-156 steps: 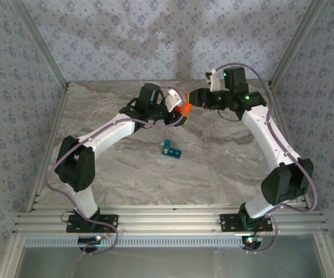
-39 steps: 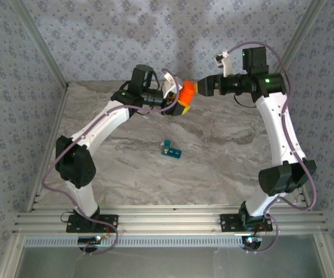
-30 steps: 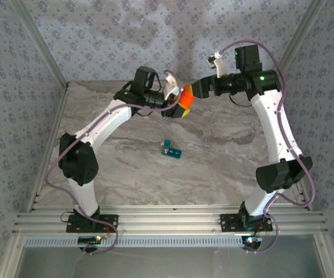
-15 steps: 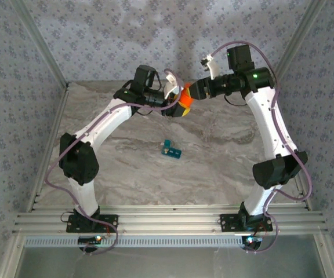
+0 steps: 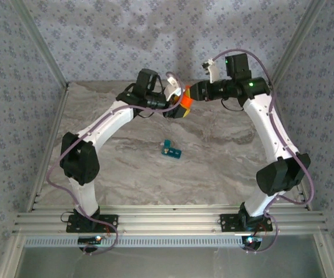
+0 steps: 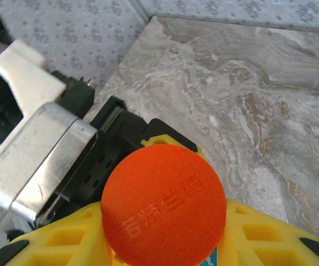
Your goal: Sort the pills into containers
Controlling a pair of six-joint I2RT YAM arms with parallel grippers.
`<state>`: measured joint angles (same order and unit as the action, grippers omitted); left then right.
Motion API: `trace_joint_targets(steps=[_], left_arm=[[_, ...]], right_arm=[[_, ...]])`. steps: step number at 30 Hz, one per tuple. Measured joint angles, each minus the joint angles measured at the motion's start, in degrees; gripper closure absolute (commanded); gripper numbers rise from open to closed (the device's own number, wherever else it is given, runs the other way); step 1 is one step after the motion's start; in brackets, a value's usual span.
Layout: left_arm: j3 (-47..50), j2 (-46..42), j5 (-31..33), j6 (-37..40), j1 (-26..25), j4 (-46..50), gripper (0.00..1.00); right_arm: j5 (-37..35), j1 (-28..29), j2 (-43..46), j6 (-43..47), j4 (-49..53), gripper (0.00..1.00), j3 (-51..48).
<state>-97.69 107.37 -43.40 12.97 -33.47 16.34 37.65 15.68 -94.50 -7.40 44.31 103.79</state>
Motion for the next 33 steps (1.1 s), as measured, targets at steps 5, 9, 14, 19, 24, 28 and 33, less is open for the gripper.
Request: trace_joint_targets(steps=[5, 9, 14, 19, 24, 28, 33], left_arm=[[3.8, 0.0, 5.4, -2.3, -1.0, -4.9, 1.00], [4.1, 0.0, 7.1, -3.1, -1.2, -6.5, 1.00], [4.1, 0.0, 7.1, -3.2, -1.3, -7.6, 1.00], [3.6, -0.1, 5.2, -3.1, -1.3, -10.1, 1.00], [1.6, -0.1, 2.0, -3.0, -0.7, -10.3, 1.00], [-0.2, -0.1, -1.1, -2.9, 0.3, -8.6, 1.00], [-2.5, -0.1, -5.0, -1.5, 1.2, -4.3, 1.00]], right_arm=[[-3.8, 0.6, 0.5, -4.9, -4.3, 0.63, -4.5], [-4.5, 0.7, 0.6, -6.2, -5.8, 0.62, -4.8], [-4.4, 0.3, 0.9, -6.5, -6.0, 0.38, -4.7], [-0.3, -2.5, 1.0, -5.4, -4.7, 0.16, -4.1], [8.0, -5.8, 2.3, -2.2, -1.2, 0.14, -4.1], [11.8, -8.6, 3.6, -0.2, 0.8, 0.15, -3.6], [12.5, -9.9, 3.1, 2.9, 5.3, 0.16, 2.5]])
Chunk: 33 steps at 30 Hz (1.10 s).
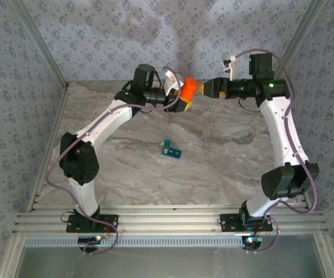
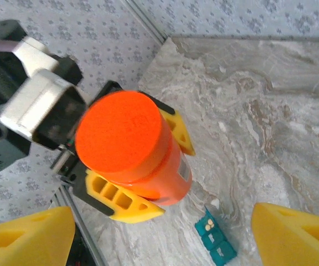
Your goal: Sort the pills into containers
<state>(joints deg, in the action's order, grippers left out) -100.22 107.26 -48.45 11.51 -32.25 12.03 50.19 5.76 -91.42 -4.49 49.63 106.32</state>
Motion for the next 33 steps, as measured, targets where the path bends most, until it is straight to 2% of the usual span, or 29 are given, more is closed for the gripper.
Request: trace_joint_targets(steps=[5, 8, 25, 29, 33], left_arm=[[-1.7, 0.0, -2.5, 1.5, 0.0, 4.2, 1.00], [-2.2, 0.1, -3.4, 2.2, 0.0, 5.9, 1.00], [-2.9, 0.8, -4.5, 3.0, 0.0, 9.3, 1.00], [-3.0, 0.8, -4.5, 3.0, 0.0, 9.3, 1.00], [-3.0, 0.8, -4.5, 3.0, 0.0, 9.4, 1.00]], right_arm=[[-1.0, 1.3, -3.7, 4.3, 6.0, 0.15, 10.4], [-2.0, 2.5, -5.6, 6.0, 8.5, 0.15, 13.3], [-3.0, 6.2, -8.3, 7.6, 11.5, 0.18, 14.4], [-3.0, 6.8, -9.0, 7.6, 11.5, 0.23, 14.4], [-3.0, 6.9, -9.5, 7.7, 11.5, 0.37, 14.4]])
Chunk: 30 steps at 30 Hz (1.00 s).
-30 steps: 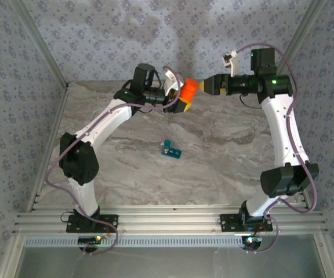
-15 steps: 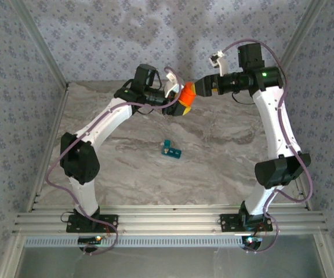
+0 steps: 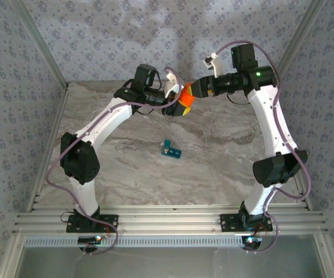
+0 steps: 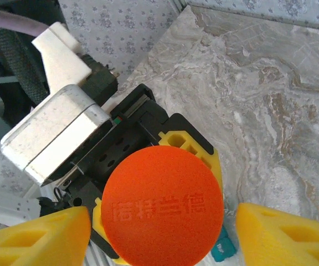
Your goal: Sort the pills into containers
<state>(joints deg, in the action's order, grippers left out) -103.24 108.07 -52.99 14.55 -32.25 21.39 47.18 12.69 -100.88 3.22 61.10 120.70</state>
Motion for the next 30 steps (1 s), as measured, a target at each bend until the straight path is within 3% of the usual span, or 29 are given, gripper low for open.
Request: trace_joint_targets(steps=[3, 7, 16, 22, 30], left_arm=[[0.0, 0.0, 0.0, 0.0, 0.0, 0.1, 1.00], [0.0, 0.0, 0.0, 0.0, 0.3, 0.4, 1.00], [0.6, 0.1, 3.7, -1.2, 0.2, 0.5, 1.00], [6.1, 0.0, 9.7, -3.6, -0.9, -7.3, 1.00], [11.7, -0.1, 17.7, -7.6, -2.4, -14.8, 1.00]], right_arm=[[0.1, 0.0, -0.1, 0.1, 0.0, 0.51, 0.0], [0.1, 0.2, -0.1, -0.2, -0.3, 0.59, -0.2], [-2.2, 0.8, 4.8, -6.3, -12.7, 0.65, -12.0], [-9.7, 2.6, 8.3, -14.8, -22.9, 0.65, -21.6], [-16.6, 4.3, 8.4, -21.1, -27.9, 0.66, -26.1]])
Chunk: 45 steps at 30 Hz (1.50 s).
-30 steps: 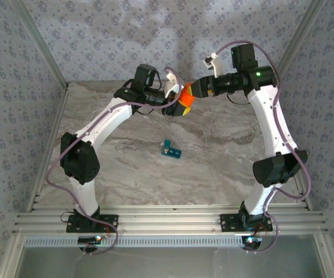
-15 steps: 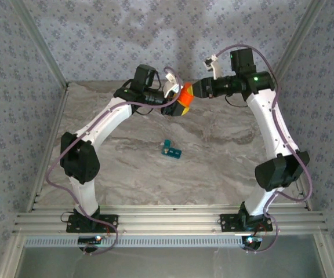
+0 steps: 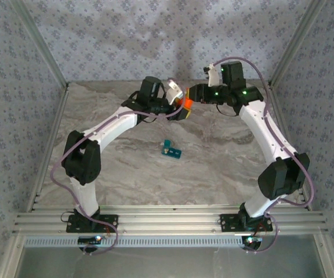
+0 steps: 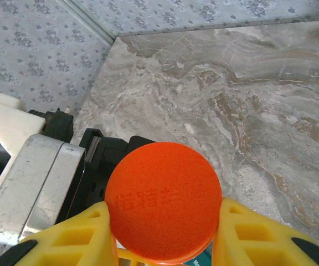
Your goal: Sort the pills into containers
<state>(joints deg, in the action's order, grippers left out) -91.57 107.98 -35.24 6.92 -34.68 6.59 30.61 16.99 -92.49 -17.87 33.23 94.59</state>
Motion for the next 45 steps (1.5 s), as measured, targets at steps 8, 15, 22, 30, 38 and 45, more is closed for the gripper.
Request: trace_joint_targets(steps=[8, 15, 22, 30, 38, 45], left_arm=[[0.0, -1.0, 1.4, -1.2, -0.2, -2.1, 1.00], [-0.3, -2.4, -2.5, -3.1, 1.3, -7.0, 1.00], [-1.8, -2.6, -8.3, -3.3, 3.9, -5.5, 1.00], [-7.7, -2.6, -16.3, 0.0, 4.0, 3.0, 1.00], [-10.4, -0.9, -19.7, 2.6, 4.0, 9.5, 1.00], [-12.0, 0.0, -20.9, 4.2, 4.0, 13.3, 1.00]], right_arm=[[1.8, -1.0, 0.0, -0.5, 0.2, 0.40, 1.8], [14.6, -6.0, 0.1, 2.1, 3.3, 0.19, 2.8], [22.4, -10.0, 1.1, 4.5, 3.6, 0.19, 2.8], [21.0, -9.6, -1.2, 10.6, 10.9, 0.13, 13.7], [18.6, -7.4, -4.0, 15.6, 17.8, 0.12, 22.6], [17.1, -5.4, -6.5, 17.9, 22.1, 0.13, 24.9]])
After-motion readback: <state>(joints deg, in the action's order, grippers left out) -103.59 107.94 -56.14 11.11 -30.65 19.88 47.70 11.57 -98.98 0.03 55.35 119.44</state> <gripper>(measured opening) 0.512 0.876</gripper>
